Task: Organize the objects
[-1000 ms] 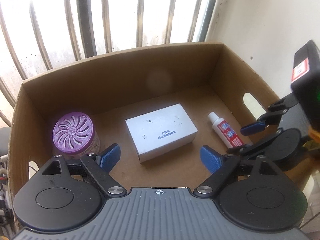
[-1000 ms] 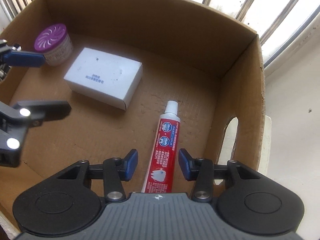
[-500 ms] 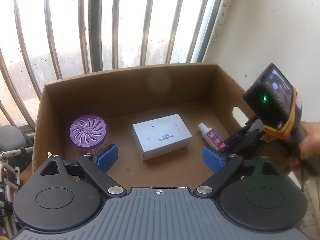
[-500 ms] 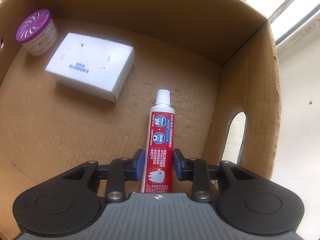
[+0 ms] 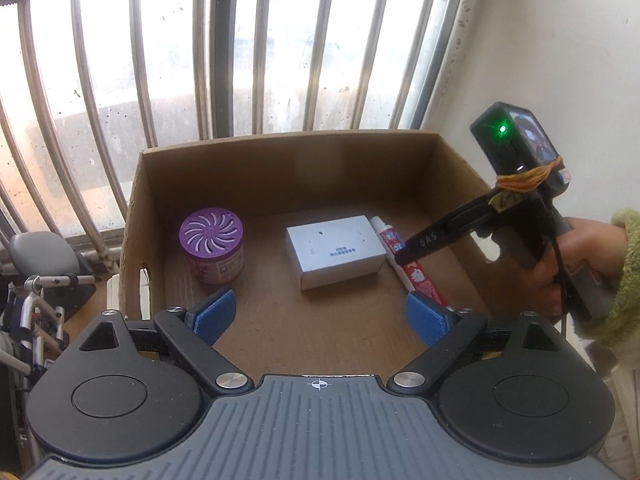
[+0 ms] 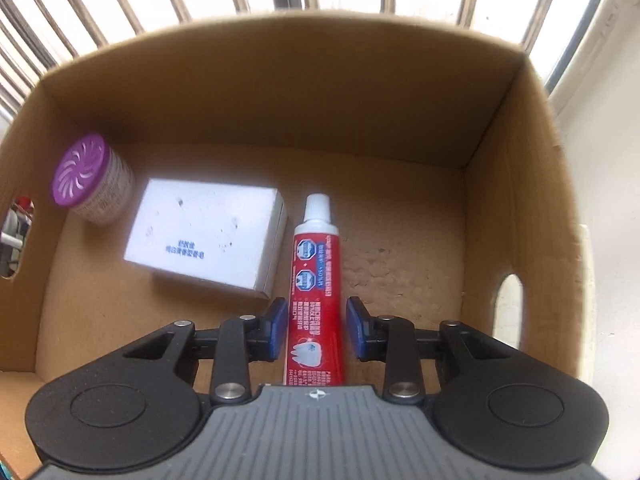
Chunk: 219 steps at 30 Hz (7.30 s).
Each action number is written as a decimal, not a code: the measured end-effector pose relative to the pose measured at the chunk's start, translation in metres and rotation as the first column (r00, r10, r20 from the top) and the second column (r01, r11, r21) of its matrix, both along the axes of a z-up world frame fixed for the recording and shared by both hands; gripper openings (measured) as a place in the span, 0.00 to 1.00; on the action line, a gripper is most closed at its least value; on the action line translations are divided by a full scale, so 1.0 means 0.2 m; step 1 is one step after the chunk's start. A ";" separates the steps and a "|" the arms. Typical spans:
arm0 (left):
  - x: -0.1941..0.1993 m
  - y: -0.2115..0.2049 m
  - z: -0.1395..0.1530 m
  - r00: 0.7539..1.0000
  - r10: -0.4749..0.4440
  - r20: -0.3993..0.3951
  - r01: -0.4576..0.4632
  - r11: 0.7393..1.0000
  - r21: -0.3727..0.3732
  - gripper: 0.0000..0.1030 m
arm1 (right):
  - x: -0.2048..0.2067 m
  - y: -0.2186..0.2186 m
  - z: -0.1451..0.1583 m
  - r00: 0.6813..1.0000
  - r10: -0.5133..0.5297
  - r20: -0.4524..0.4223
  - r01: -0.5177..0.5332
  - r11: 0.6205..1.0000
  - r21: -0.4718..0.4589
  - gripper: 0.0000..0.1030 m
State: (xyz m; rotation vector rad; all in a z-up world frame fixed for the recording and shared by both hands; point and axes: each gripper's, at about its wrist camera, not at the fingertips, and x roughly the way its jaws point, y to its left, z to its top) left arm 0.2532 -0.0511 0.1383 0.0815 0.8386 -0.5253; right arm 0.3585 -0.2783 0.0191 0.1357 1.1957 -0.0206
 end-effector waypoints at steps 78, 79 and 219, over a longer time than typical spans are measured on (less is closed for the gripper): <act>-0.96 0.06 -0.53 0.995 -0.097 0.005 0.097 0.986 -0.135 1.00 | -0.91 0.39 -0.19 0.961 0.048 0.271 -0.178 0.857 0.483 1.00; -0.96 0.05 -0.53 0.996 -0.086 0.019 0.088 0.990 -0.112 1.00 | -0.92 0.37 -0.20 0.961 0.036 0.276 -0.173 0.854 0.491 1.00; -1.11 0.11 -0.58 0.997 -0.052 0.062 0.052 0.999 -0.012 0.81 | -1.06 0.20 -0.33 0.949 -0.114 0.293 -0.068 0.835 0.546 0.70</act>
